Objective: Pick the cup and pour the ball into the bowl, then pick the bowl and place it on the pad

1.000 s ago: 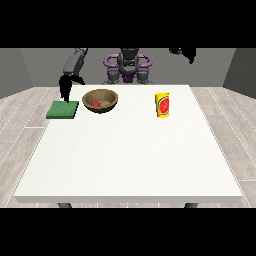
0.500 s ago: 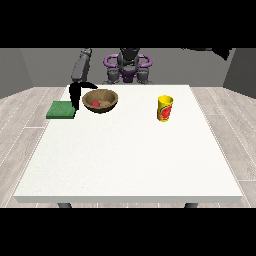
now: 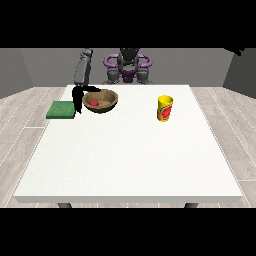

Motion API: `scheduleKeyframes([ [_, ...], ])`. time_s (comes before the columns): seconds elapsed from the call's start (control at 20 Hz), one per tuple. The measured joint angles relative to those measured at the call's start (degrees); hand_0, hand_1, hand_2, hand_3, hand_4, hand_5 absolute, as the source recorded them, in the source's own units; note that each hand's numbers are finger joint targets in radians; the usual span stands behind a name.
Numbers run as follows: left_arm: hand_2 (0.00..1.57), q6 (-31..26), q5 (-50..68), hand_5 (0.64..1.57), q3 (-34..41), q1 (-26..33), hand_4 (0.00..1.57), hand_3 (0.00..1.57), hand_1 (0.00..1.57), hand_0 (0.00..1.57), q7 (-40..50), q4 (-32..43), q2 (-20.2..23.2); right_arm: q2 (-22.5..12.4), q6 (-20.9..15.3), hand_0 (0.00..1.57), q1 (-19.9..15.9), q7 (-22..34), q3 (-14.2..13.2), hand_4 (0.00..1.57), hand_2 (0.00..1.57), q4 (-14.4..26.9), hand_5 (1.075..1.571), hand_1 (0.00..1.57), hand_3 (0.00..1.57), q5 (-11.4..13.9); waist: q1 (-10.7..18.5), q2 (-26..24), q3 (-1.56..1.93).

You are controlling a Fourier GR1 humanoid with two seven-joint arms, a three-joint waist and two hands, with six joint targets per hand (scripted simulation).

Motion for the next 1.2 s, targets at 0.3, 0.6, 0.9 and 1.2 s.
scheduleKeyframes([
  [0.3, 0.0, -0.78, 1.9, 1.509, 0.95, -0.22, 0.24, 0.0, 0.0, 0.0, 1.28, -0.45, 1.98, 1.06, -0.63, 1.22, -2.43, -2.35, -0.95, 0.43, 0.99, 4.07, 1.512, 1.22, 0.0, -0.86, 0.58, 0.75, -0.22],
  [0.6, 0.0, -2.05, 3.48, 1.564, 1.99, -0.69, 0.55, 0.0, 0.0, 0.0, 0.59, -1.07, 2.96, 1.28, -6.26, 1.57, -0.27, -6.14, -1.33, 1.09, 1.57, 2.5, 1.471, 1.57, 1.57, 1.04, 2.58, 2.22, -1.42],
  [0.9, 0.0, -3.26, 4.75, 1.57, 2.86, -0.66, 0.69, 0.0, 0.0, 0.0, 0.81, -0.12, 4.06, 1.31, -8.88, 1.57, 1.03, -4.55, -1.43, 1.06, 1.57, -0.03, 1.501, 1.57, 1.57, 0.35, 3.47, 2.47, -1.08],
  [1.2, 0.0, -4.44, 4.19, 1.569, 3.78, 1.5, 0.73, 0.0, 0.0, 0.0, -0.37, 3.84, 5.06, -0.84, -11.62, 1.57, 0.1, 9.23, 0.76, 1.03, 1.57, -2.7, 1.539, 1.57, 1.57, -0.09, 2.04, -0.55, 0.5],
])
